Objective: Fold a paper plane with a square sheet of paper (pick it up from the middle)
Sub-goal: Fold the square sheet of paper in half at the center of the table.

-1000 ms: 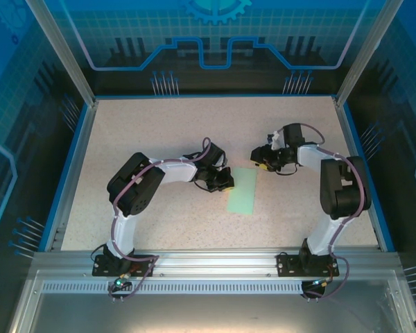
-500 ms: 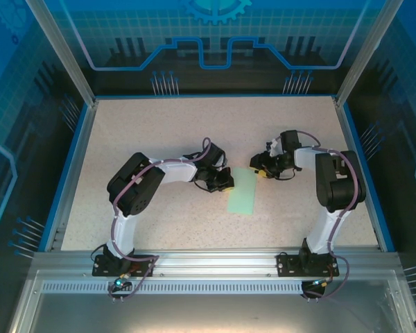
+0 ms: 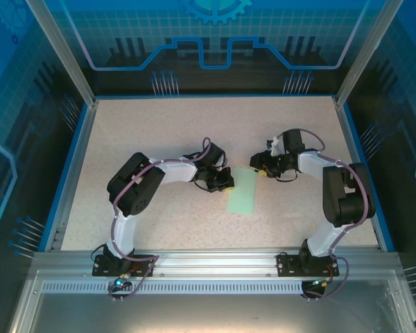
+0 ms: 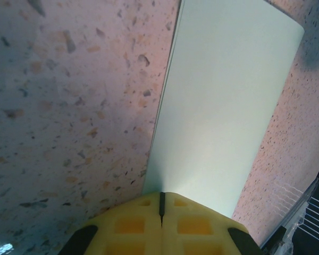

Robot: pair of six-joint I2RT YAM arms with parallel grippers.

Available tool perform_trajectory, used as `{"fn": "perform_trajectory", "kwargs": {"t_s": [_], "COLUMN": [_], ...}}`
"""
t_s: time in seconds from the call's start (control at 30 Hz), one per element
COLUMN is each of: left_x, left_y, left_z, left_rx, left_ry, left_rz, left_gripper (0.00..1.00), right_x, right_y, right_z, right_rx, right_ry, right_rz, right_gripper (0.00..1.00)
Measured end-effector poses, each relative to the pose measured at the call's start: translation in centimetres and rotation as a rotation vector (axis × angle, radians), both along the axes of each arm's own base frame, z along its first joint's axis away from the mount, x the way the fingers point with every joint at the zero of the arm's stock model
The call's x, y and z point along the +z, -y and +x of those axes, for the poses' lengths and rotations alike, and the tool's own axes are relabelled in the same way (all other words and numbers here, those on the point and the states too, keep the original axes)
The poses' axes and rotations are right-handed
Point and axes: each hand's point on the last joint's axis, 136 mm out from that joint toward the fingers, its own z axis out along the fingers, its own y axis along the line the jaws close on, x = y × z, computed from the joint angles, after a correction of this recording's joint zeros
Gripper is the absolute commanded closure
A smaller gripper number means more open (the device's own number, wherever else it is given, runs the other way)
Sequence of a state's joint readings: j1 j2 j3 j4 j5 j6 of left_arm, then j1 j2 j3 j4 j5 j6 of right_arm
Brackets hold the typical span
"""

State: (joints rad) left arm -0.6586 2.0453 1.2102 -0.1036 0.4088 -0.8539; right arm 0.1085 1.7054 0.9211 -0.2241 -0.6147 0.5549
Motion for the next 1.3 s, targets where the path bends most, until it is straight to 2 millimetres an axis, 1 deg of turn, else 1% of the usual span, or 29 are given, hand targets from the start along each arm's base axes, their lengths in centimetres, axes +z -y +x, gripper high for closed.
{"fn": "perform_trajectory", "kwargs": {"t_s": [0.1,0.23,0.27,0.4,0.5,0.63,0.7,0.77,0.87,0.97,1.0,1.3], "left_x": [0.0,0.0,0.0,0.0,0.0,0.0,0.0,0.0,0.1,0.1,0.0,0.0], "left_y": [0.0,0.0,0.0,0.0,0.0,0.0,0.0,0.0,0.0,0.0,0.0,0.0], "left_z": [0.0,0.0,0.0,0.0,0.0,0.0,0.0,0.0,0.0,0.0,0.0,-0.1], "left_rx": [0.0,0.0,0.0,-0.004,-0.01,-0.013,-0.013,-0.013,-0.012,-0.012,-0.012,-0.013], "left_ry": [0.0,0.0,0.0,0.002,0.008,0.01,0.011,0.011,0.011,0.011,0.01,0.011], "left_rz": [0.0,0.0,0.001,0.0,0.001,0.001,0.001,0.001,0.001,0.001,0.001,0.002], "left_gripper": [0.99,0.99,0.99,0.99,0.99,0.99,0.99,0.99,0.99,0.99,0.99,0.99], "right_x": [-0.9,-3.6,-3.9,-3.9,-3.6,-2.3,-1.7,-1.5,-2.2,-4.0,-4.1,-3.9], "right_y": [-0.4,-0.2,-0.3,-0.2,-0.3,-0.5,-0.9,-1.7,-2.6,-2.5,-2.5,-2.4], "right_z": [-0.9,-2.5,-2.7,-2.5,-2.8,-3.5,-3.6,-4.0,-5.2,-6.4,-6.4,-6.4], "right_rx": [0.012,0.013,0.015,0.011,0.015,0.025,0.037,0.062,0.095,0.101,0.098,0.098], "right_ry": [-0.022,-0.096,-0.107,-0.101,-0.097,-0.076,-0.058,-0.05,-0.068,-0.113,-0.12,-0.104], "right_rz": [-0.002,-0.011,-0.002,0.004,0.002,0.004,0.006,0.007,-0.011,-0.034,-0.025,-0.021], "right_gripper": [0.52,0.53,0.53,0.53,0.52,0.52,0.52,0.52,0.52,0.52,0.53,0.52]}}
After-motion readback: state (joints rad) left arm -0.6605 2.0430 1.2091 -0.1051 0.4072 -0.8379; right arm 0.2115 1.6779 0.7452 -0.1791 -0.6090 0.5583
